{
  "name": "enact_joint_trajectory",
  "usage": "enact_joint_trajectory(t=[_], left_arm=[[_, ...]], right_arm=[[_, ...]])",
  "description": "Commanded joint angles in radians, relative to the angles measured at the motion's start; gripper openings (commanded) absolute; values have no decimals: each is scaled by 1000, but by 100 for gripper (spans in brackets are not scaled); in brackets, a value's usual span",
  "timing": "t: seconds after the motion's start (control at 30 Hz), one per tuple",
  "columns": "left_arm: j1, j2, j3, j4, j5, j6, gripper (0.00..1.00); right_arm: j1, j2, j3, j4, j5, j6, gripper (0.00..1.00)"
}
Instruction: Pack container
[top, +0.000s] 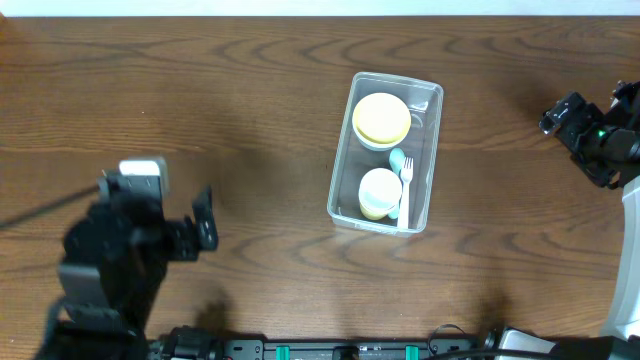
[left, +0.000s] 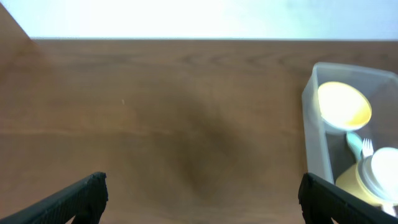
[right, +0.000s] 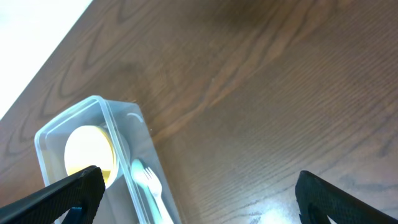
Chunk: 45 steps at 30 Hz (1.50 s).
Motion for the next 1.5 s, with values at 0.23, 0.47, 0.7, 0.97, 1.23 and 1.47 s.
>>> enact_joint_trajectory(t=[0.23, 0.47, 0.7, 0.97, 1.23, 1.47], left_arm=[[7, -356, -456, 99, 34, -59, 98], [7, -465, -653, 196, 34, -134, 98], [7, -518, -756, 210, 34, -185, 98], [7, -570, -824, 222, 34, -186, 98], [7, -593, -856, 206, 33, -189, 98], [7, -598, -856, 184, 33, -189, 98]], right_arm=[[-7, 1, 1, -2, -1, 3, 99], [-7, 1, 1, -2, -1, 3, 99], [-7, 1, 1, -2, -1, 3, 99], [-7, 1, 1, -2, -1, 3, 99], [-7, 1, 1, -2, -1, 3, 99], [-7, 1, 1, -2, -1, 3, 99]])
